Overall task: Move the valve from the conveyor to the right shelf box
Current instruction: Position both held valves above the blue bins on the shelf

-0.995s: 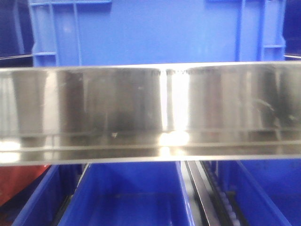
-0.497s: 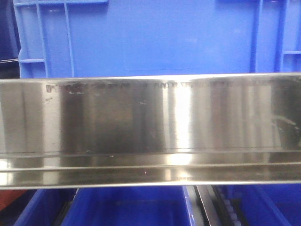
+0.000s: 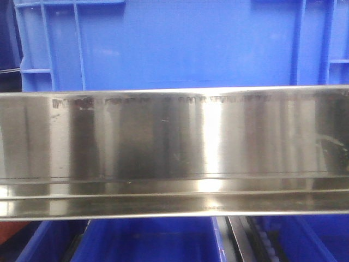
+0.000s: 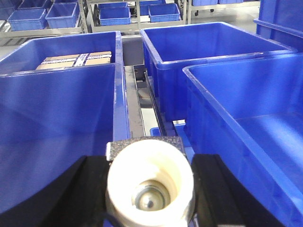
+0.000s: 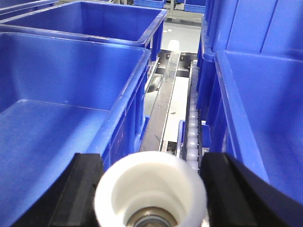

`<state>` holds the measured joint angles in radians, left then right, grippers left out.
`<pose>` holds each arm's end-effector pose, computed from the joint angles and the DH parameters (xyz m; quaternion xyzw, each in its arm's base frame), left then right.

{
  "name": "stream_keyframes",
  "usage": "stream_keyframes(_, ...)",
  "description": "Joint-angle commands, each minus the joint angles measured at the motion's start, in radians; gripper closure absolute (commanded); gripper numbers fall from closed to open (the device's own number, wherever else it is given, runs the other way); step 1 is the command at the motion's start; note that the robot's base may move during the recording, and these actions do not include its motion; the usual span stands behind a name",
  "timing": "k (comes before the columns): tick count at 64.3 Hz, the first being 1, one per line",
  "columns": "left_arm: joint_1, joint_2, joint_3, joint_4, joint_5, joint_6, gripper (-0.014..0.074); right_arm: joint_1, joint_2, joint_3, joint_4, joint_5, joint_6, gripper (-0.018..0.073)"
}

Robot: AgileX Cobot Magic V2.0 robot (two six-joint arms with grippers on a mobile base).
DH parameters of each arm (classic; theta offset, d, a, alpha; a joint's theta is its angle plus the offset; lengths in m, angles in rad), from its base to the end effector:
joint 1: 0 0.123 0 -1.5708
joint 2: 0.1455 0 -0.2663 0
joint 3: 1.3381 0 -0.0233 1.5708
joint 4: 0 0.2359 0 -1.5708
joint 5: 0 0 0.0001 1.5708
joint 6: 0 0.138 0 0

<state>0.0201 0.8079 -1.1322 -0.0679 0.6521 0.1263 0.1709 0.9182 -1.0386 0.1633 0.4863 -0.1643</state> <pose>0.1867 -0.0019 0.4230 0.0332 0.7857 0.0123 0.6175 0.2241 0.0493 0.3900 -0.0986 0.7904 0.0758 0.5998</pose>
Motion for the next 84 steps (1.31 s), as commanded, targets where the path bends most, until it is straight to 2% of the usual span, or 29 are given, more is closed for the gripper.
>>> stream_keyframes(1,-0.005,-0.007,-0.008,-0.007,-0.052,-0.006,0.0708,0.001,-0.01,-0.007,-0.001,-0.076,-0.005,0.0713)
stream_keyframes(40,-0.005,-0.007,-0.008,-0.011,-0.052,-0.006,0.0708,0.001,-0.01,-0.007,-0.001,-0.076,-0.005,0.0713)
stream_keyframes(51,-0.005,-0.001,-0.016,-0.015,-0.094,-0.006,0.0708,0.001,-0.01,-0.027,-0.001,-0.066,-0.005,0.0713)
stream_keyframes(59,-0.013,0.061,-0.104,-0.039,-0.002,-0.006,0.0708,0.022,-0.006,-0.109,-0.001,-0.025,-0.005,0.0713)
stream_keyframes(66,-0.058,0.143,-0.208,-0.068,0.039,-0.004,0.0708,0.073,0.024,-0.203,-0.001,-0.025,-0.005,0.0713)
stream_keyframes(72,-0.129,0.223,-0.314,-0.116,0.055,0.003,0.0708,0.132,0.068,-0.293,-0.001,-0.023,-0.005,0.0713)
stream_keyframes(84,-0.339,0.429,-0.519,-0.112,0.094,0.003,0.0708,0.26,0.202,-0.432,-0.001,-0.023,-0.005,0.0713)
